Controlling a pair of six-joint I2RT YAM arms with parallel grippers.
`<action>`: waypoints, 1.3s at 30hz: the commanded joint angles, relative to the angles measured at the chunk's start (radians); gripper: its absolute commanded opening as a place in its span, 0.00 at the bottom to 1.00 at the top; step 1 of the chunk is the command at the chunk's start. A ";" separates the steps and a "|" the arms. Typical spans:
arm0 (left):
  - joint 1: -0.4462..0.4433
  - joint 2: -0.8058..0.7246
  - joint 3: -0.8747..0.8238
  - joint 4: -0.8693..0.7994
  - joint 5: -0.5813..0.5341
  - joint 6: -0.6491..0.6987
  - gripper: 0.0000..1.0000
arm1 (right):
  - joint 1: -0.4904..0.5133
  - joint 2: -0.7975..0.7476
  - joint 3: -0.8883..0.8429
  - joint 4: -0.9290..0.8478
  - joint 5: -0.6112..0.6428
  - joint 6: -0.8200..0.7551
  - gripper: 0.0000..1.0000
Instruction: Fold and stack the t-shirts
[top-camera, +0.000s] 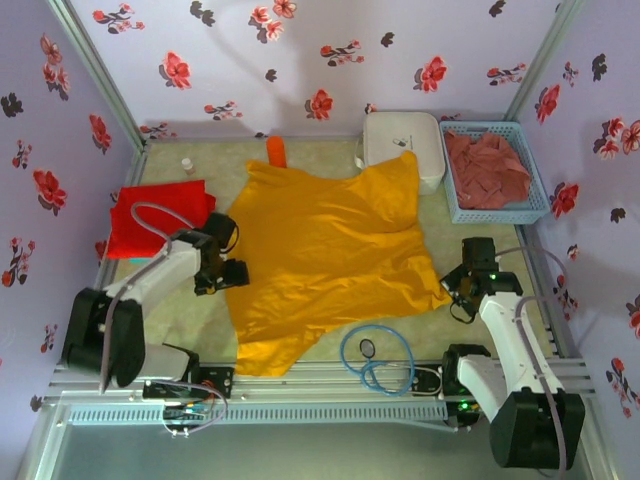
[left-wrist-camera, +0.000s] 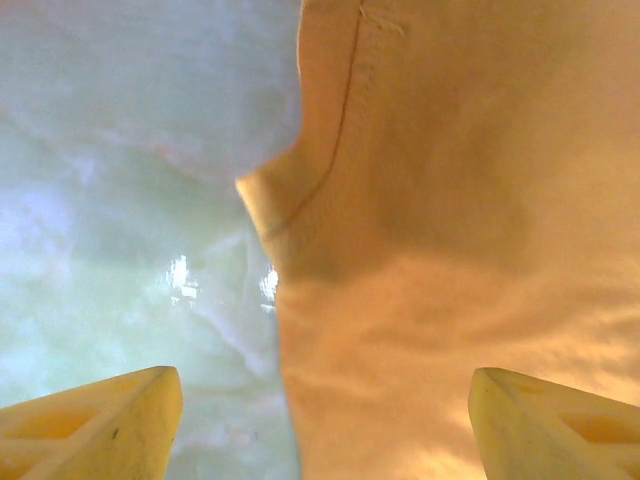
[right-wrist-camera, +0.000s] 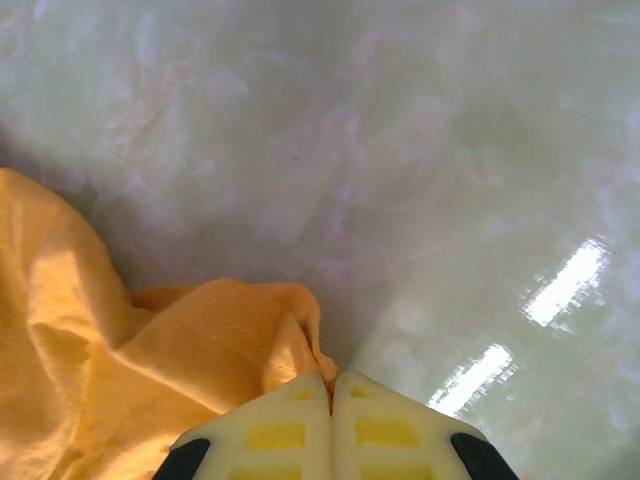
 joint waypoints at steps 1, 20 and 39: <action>-0.054 -0.092 -0.034 -0.092 0.053 -0.125 0.75 | -0.003 0.038 -0.008 0.080 -0.039 -0.041 0.00; -0.460 -0.335 -0.212 -0.279 0.173 -0.569 0.39 | -0.003 0.125 -0.010 0.152 -0.060 -0.084 0.00; -0.785 -0.148 -0.264 -0.129 0.167 -0.813 0.55 | -0.004 0.101 -0.018 0.132 -0.060 -0.085 0.00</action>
